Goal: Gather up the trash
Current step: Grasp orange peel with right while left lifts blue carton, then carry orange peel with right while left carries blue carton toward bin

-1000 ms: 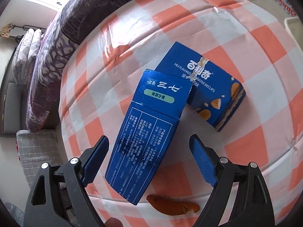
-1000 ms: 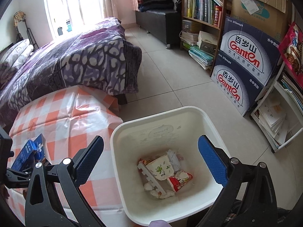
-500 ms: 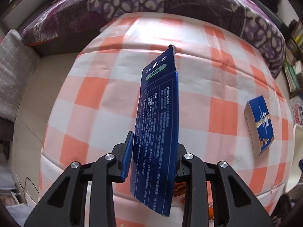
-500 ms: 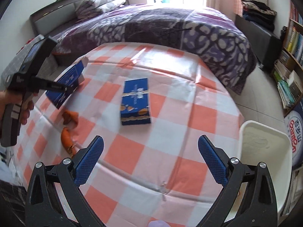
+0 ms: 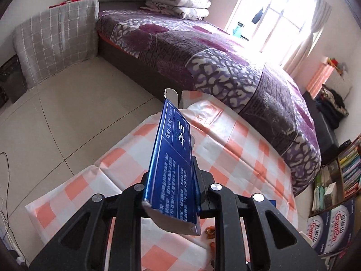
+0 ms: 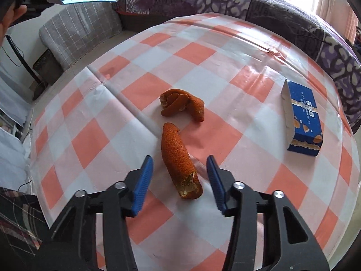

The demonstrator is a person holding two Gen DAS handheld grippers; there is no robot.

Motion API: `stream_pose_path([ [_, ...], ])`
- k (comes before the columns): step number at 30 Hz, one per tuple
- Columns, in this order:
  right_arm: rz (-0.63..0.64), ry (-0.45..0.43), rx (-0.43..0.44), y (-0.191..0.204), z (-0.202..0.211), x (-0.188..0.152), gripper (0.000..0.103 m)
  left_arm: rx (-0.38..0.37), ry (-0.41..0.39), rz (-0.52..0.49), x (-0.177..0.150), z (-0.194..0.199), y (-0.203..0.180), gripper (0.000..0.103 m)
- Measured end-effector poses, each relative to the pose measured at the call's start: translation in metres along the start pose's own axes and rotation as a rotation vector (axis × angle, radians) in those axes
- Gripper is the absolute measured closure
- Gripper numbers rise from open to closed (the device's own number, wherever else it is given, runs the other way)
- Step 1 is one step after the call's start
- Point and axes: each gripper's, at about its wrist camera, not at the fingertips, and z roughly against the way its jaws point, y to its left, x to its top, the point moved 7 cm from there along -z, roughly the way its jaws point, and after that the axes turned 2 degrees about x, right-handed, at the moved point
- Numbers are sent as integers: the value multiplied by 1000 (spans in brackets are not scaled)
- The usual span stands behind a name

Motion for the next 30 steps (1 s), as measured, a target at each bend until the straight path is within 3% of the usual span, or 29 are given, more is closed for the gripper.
stream_pose_path([
  [7,-46,-51,-30,-7,-2,7,86,-27,-41,62,-20,25,-5,82],
  [12,-100,-153,-82,-30,29,25,86,28,-66,-38,-36,20,-27,82],
  [20,-184,-339,-194,-85,98,62,86,36,-123,-181,-57,15,-82,81],
  [30,-316,-467,-316,-145,146,53,86,26,-173,-307,-89,16,-144,81],
])
